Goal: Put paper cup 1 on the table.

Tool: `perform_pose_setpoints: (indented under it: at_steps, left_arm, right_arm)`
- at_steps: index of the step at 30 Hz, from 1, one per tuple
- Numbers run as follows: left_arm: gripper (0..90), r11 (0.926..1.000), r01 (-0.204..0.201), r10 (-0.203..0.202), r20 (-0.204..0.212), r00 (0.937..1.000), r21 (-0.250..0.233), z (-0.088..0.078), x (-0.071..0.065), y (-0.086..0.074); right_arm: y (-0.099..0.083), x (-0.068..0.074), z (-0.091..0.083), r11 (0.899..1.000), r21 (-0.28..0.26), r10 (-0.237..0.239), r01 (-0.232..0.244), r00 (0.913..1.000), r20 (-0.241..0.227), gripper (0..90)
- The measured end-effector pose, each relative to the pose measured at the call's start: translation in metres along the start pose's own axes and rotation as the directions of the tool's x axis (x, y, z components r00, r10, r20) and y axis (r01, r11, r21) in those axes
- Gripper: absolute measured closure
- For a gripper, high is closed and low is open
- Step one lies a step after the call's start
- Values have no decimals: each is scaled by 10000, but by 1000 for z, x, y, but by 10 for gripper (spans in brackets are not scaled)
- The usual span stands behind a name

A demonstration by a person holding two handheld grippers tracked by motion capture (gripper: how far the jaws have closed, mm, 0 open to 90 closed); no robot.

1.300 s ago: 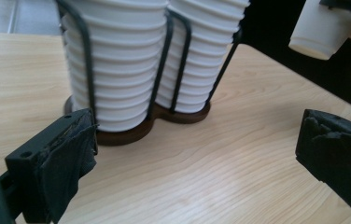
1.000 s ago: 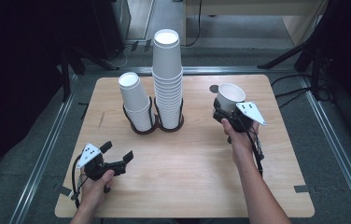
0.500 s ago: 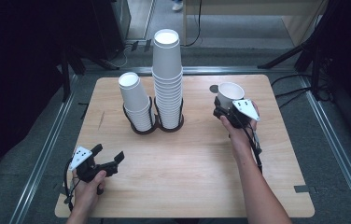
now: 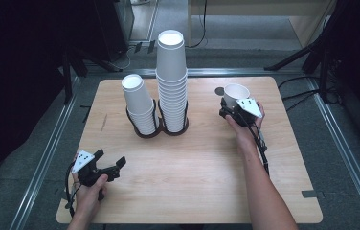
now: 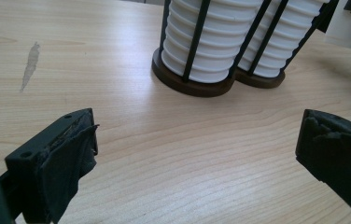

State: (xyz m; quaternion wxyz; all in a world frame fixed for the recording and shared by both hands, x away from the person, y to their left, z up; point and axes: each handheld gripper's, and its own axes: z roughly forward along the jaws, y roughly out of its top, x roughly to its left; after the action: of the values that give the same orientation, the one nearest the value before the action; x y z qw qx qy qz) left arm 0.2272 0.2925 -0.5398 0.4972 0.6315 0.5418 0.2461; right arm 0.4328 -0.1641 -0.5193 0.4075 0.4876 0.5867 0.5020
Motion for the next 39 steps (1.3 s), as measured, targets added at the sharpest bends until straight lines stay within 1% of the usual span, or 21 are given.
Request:
perform_pose_setpoints:
  at_steps: [6,9,12,15,18,21,23,28,29,33,35,39]
  left_arm:
    - [0,9999,-65,66,-22,10000,113,1,1,-1]
    - [0,9999,-72,72,10,10000,141,1,1,-2]
    - [0,9998,-76,75,88,9999,180,1,0,-2]
    - [0,9997,-99,97,120,9999,201,2,-1,-3]
    - [0,9997,-107,104,153,9998,220,2,-3,-3]
    - [0,9997,-81,78,131,9999,251,2,-3,-3]
    - [0,9996,-76,73,129,9999,259,2,-3,-3]
    - [0,9997,-79,76,118,9999,252,2,-3,-3]
    - [0,9996,-81,78,118,9999,257,2,-3,-3]
    - [0,9996,-74,72,88,9999,271,2,-3,-3]
    - [0,9997,-60,58,85,9999,256,2,-3,-3]
    - [0,9996,-57,55,70,10000,266,2,-3,-3]
  right_arm:
    - [-3,2,4,9998,209,14,-15,10000,69,146]
    - [-5,2,7,9995,313,-91,87,9999,133,146]
    - [-7,2,9,9986,518,-122,108,9996,258,146]
    - [-9,0,11,9974,724,-54,29,9994,349,146]
    - [-12,-2,12,9962,862,-160,115,9986,514,145]
    - [-12,-2,13,9960,881,-227,179,9983,535,144]
    - [-13,0,13,9949,942,-412,358,9976,553,144]
    - [-17,2,14,9914,1175,-642,572,9963,569,143]
    - [-18,2,14,9915,1153,-671,604,9962,552,142]
    - [-17,2,14,9906,1239,-647,571,9962,585,140]
    - [-16,3,13,9913,1257,-479,395,9968,646,138]
    - [-17,3,12,9919,1243,-354,268,9971,679,136]
